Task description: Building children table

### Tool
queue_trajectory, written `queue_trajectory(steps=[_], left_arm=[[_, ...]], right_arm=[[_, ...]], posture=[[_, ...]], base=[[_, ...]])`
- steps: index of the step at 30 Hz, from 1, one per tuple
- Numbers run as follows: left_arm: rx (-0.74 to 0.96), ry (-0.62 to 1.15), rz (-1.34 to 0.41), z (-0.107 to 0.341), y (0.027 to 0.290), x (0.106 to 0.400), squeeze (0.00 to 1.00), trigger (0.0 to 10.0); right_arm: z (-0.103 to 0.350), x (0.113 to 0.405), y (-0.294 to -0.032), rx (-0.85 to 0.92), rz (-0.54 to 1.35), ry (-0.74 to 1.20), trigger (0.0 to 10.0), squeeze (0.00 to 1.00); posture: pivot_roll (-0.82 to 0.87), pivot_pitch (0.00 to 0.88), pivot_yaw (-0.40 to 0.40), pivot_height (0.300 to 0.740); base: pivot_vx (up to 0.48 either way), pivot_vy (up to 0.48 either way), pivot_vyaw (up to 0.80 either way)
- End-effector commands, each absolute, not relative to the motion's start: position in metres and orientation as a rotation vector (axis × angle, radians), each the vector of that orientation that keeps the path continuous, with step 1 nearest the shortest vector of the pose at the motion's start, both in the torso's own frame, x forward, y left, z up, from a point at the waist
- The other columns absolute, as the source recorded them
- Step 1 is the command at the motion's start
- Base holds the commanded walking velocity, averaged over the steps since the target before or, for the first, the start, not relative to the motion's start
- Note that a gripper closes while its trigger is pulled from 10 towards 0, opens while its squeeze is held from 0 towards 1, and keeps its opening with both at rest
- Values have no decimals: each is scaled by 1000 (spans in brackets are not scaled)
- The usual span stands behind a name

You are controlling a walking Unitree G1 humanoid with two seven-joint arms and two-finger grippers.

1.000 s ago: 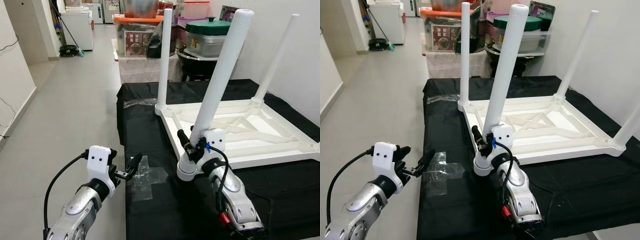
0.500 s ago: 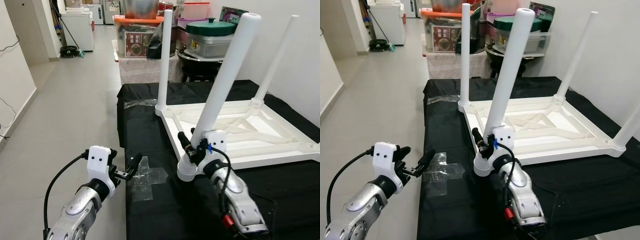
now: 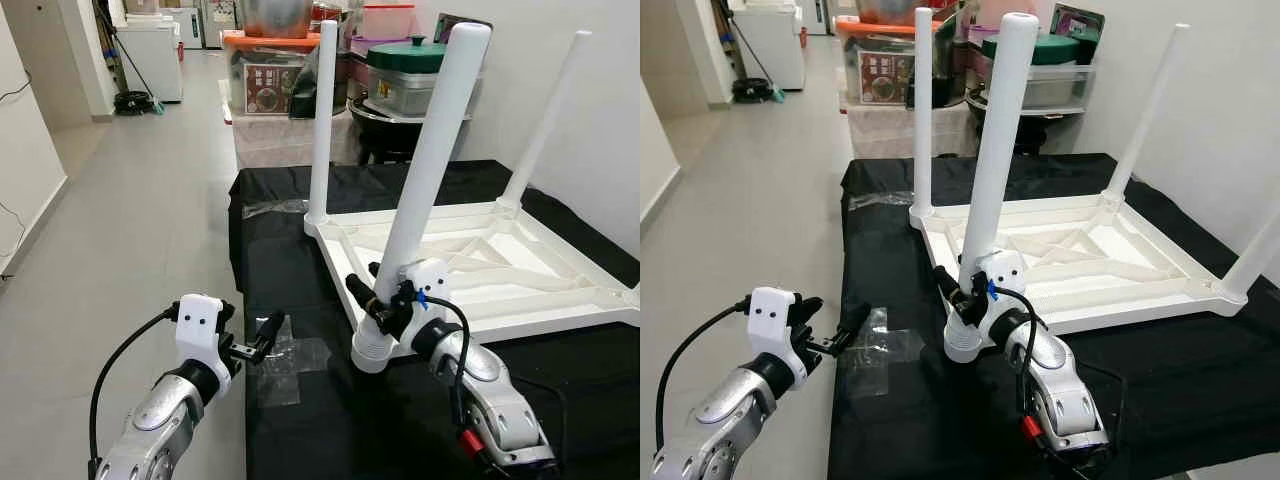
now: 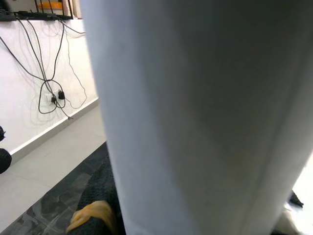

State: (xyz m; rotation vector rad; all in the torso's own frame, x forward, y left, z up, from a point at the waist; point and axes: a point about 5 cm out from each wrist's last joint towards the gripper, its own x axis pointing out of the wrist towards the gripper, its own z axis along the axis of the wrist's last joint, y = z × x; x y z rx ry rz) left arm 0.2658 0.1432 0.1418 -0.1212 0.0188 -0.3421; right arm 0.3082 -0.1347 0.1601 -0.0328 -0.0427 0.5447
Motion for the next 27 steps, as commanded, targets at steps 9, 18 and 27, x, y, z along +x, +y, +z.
queue_trajectory(steps=[9, 18, 27], left_arm=[[-134, 41, -349, 139, 142, 266, 0, 10000], [-128, 45, -349, 138, 141, 266, 0, 10000], [-124, 49, -344, 137, 143, 266, 0, 10000]], right_arm=[[145, 285, -120, 75, 761, 58, 0, 0], [147, 287, -117, 64, 778, 47, 0, 0], [143, 289, -125, 66, 801, 56, 0, 0]], posture=[[72, 0, -46, 740], [77, 0, -48, 740], [80, 0, -48, 740]], base=[[0, 0, 0], [0, 0, 0], [0, 0, 0]])
